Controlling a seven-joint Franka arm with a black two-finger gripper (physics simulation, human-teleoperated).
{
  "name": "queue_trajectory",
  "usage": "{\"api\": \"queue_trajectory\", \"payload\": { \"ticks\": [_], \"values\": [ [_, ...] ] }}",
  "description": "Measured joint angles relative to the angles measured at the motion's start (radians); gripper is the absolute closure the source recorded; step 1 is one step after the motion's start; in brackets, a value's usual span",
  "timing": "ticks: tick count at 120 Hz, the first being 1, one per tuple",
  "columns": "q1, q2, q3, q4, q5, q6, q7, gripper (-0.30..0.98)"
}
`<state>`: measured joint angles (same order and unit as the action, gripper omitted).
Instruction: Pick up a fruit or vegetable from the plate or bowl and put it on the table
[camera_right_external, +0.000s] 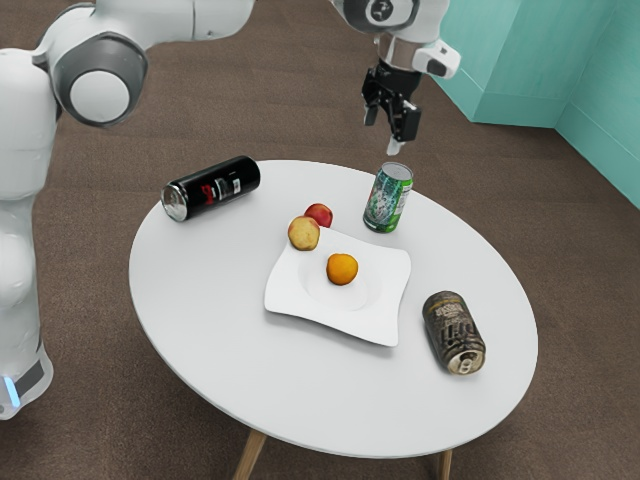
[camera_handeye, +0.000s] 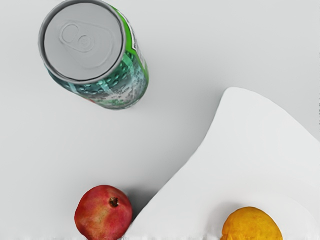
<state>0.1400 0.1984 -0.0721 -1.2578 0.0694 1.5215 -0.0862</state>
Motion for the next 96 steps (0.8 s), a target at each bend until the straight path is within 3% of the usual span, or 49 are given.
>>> {"api": "queue_trajectory", "payload": {
  "ticks": [69,96],
  "values": [
    [-0.001,-0.190,-0.072,-0.521,0.002,0.340,-0.005,0.00],
    [-0.009,-0.214,-0.096,-0.613,-0.001,0.432,-0.006,0.00]
  ]
}}
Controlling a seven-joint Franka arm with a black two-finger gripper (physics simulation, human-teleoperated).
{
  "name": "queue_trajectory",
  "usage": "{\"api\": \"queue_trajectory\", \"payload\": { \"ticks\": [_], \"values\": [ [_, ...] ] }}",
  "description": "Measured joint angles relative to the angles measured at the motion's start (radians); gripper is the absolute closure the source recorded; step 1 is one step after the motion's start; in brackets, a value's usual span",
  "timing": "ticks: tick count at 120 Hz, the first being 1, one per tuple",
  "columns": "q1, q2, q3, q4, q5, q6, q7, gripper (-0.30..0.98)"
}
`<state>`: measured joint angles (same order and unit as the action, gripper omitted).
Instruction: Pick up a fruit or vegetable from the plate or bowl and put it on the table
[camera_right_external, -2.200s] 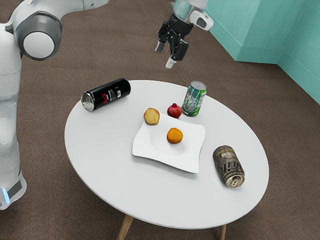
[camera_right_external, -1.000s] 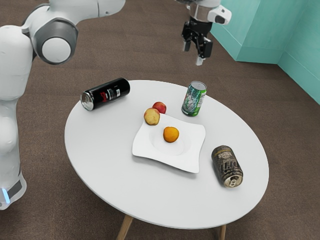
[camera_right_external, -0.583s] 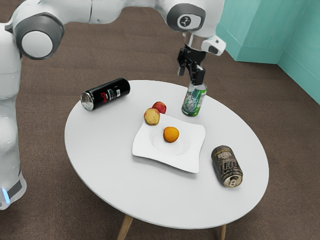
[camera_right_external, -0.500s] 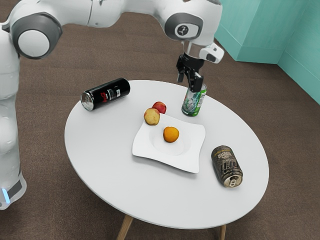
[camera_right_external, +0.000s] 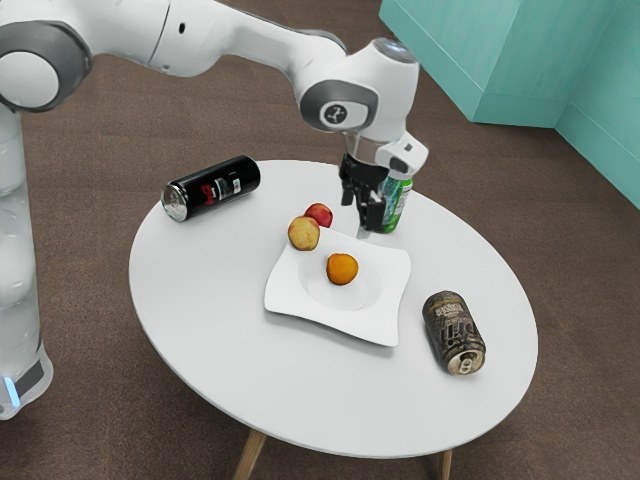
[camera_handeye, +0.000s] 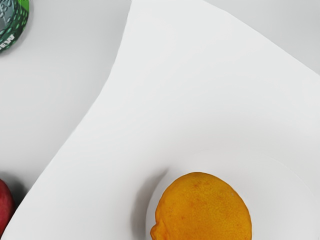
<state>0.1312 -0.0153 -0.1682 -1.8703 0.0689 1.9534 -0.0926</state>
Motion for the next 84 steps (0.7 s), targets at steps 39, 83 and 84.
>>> {"api": "queue_trajectory", "payload": {
  "ticks": [39,83,84],
  "values": [
    [0.005,-0.045,-0.008,-0.113,-0.003,0.078,-0.001,0.00],
    [0.003,-0.029,-0.033,-0.157,-0.003,0.130,-0.002,0.00],
    [0.003,-0.028,-0.033,-0.158,-0.003,0.131,-0.002,0.00]
  ]
}}
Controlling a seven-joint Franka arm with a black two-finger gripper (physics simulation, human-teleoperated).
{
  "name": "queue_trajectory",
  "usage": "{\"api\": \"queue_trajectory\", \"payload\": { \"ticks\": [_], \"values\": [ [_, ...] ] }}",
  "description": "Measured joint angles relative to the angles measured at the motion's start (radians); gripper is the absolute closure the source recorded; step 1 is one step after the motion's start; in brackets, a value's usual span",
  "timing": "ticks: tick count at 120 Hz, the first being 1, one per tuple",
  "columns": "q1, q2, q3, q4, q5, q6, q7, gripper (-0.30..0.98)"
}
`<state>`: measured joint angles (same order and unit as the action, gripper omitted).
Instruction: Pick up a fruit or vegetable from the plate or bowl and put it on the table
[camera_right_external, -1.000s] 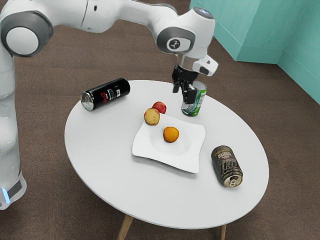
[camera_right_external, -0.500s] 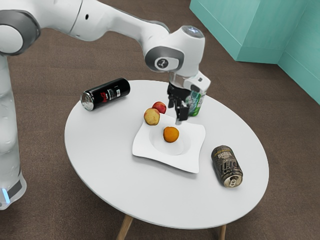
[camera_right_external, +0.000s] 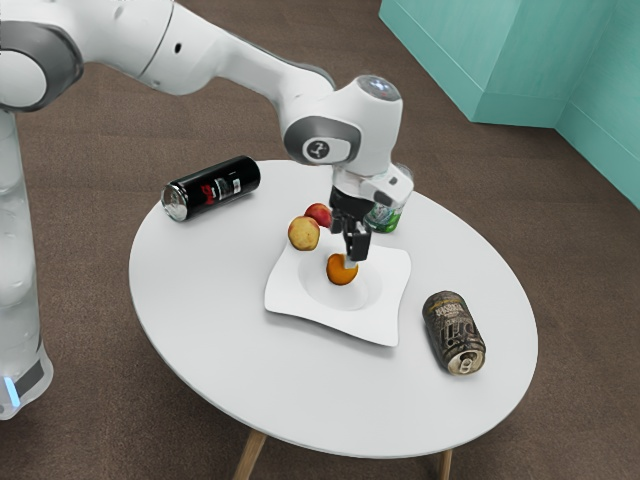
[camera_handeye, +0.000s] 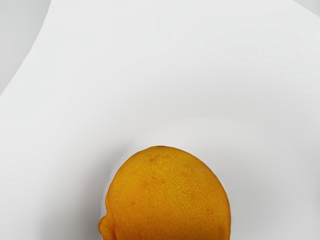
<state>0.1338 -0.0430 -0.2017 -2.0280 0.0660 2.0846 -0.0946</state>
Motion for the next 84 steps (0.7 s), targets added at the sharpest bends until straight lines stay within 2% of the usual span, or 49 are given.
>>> {"api": "queue_trajectory", "payload": {
  "ticks": [84],
  "values": [
    [0.018,0.045,-0.001,-0.017,-0.012,0.048,-0.001,0.00]
  ]
}}
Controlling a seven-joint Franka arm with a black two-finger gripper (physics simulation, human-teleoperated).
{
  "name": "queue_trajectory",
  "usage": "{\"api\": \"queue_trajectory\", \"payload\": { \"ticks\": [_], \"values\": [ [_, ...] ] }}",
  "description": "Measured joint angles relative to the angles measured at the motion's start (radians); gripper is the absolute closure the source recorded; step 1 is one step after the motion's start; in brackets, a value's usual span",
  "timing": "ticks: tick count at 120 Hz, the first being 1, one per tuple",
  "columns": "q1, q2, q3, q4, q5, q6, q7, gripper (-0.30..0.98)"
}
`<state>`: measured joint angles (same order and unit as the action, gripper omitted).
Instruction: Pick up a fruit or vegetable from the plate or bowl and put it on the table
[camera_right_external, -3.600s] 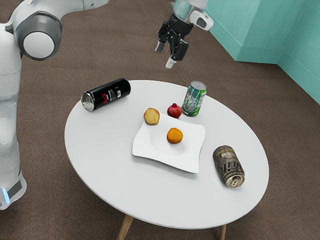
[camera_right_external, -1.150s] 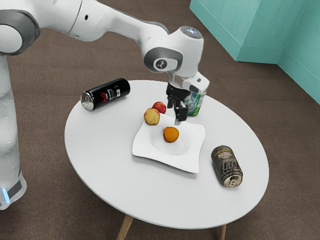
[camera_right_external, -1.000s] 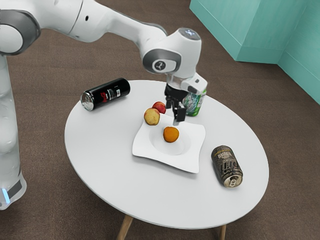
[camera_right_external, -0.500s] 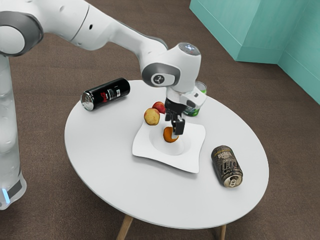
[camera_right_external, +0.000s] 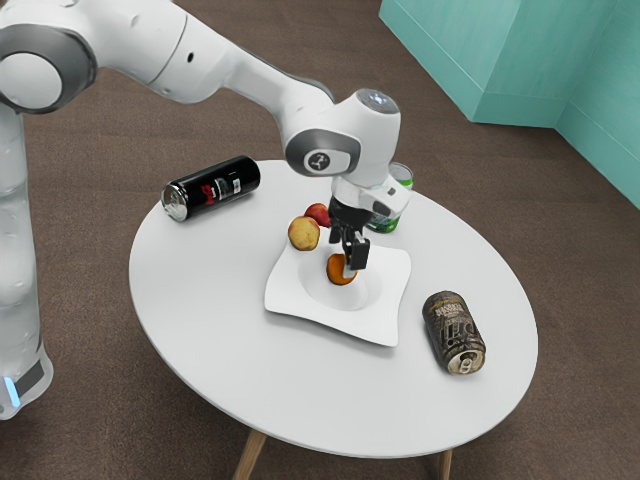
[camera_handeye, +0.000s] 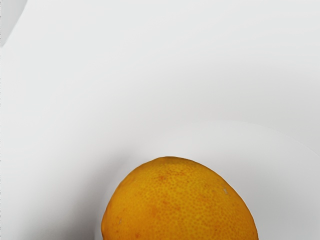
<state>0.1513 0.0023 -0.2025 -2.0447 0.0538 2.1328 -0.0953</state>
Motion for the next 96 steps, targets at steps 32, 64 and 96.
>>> {"api": "queue_trajectory", "payload": {
  "ticks": [32,64,96],
  "values": [
    [0.013,0.018,-0.001,0.005,0.000,0.004,0.000,0.00],
    [0.000,0.030,-0.001,0.011,0.000,0.007,0.000,0.00],
    [-0.018,0.048,-0.003,0.007,-0.001,0.021,-0.004,0.13]
  ]
}}
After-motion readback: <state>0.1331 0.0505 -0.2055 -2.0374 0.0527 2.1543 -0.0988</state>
